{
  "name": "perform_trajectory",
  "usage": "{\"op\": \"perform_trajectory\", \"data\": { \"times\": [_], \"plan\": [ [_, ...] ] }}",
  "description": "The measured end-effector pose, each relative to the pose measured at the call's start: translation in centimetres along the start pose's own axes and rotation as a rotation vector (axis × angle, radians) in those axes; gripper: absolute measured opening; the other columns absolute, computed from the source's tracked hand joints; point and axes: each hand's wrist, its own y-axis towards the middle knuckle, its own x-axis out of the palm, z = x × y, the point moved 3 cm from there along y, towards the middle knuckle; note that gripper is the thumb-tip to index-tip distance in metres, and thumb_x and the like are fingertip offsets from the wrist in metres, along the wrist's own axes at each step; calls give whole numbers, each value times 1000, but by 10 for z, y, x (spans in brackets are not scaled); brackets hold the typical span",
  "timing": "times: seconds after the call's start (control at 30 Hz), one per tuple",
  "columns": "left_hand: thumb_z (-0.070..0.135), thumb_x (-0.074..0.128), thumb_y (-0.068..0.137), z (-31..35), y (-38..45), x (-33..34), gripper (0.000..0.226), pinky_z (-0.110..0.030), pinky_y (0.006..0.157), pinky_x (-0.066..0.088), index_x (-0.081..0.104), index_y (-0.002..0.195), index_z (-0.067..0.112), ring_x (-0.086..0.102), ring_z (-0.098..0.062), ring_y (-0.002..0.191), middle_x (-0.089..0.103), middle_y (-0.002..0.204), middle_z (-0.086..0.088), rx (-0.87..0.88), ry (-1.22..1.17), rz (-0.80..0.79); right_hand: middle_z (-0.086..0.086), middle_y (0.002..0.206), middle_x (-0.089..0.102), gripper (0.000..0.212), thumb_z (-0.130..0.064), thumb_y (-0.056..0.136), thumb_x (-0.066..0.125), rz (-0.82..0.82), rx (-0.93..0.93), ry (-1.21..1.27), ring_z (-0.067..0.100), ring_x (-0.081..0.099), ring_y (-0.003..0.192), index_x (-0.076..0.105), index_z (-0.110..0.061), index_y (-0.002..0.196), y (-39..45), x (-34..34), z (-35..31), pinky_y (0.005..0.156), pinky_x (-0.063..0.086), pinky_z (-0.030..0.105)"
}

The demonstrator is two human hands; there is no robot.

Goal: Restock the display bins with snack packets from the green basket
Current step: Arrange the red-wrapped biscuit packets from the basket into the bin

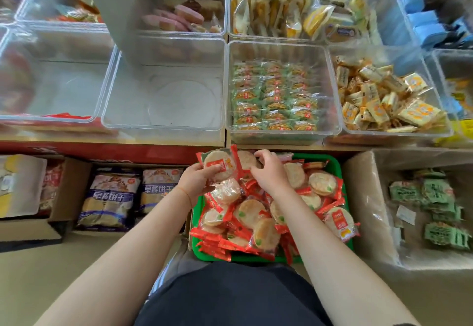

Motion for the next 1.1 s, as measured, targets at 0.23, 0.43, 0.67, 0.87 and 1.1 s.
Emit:
{"op": "perform_trajectory", "data": {
  "times": [0.23,0.43,0.67,0.87,1.1],
  "plan": [
    [18,69,90,-11,2,-21,24,-35,73,54,64,112,12,66,-23,96,71,112,-13,-55,-20,29,-1,157,30,71,-22,87,65,-122,-68,-371,27,31,141,34,-35,149,23,36,2,113,27,53],
    [19,77,81,-8,1,-35,21,-34,71,43,70,100,15,61,-19,84,73,96,-7,-20,-9,89,-3,115,65,28,-26,96,55,134,-114,-14,19,62,99,63,-24,123,19,15,-7,82,54,38],
    [11,73,83,-2,-1,-48,31,-28,62,47,61,112,14,65,-15,73,71,96,-9,-51,-146,98,7,96,73,24,-36,90,68,63,179,708,18,69,88,68,-15,102,-14,-7,-6,75,57,33],
    [21,68,90,18,-11,-56,26,-28,61,52,59,113,14,69,-19,77,71,100,-10,-31,-122,-10,9,106,75,48,-33,85,75,-209,304,1123,25,71,101,60,-8,123,-43,22,-21,85,57,39],
    [13,65,91,34,-16,-132,23,-29,59,58,62,113,5,70,-23,77,73,90,-12,37,-87,-119,11,111,72,24,-27,92,67,-221,324,1270,23,69,97,62,-16,113,-63,92,-93,79,56,37]
  ]
}}
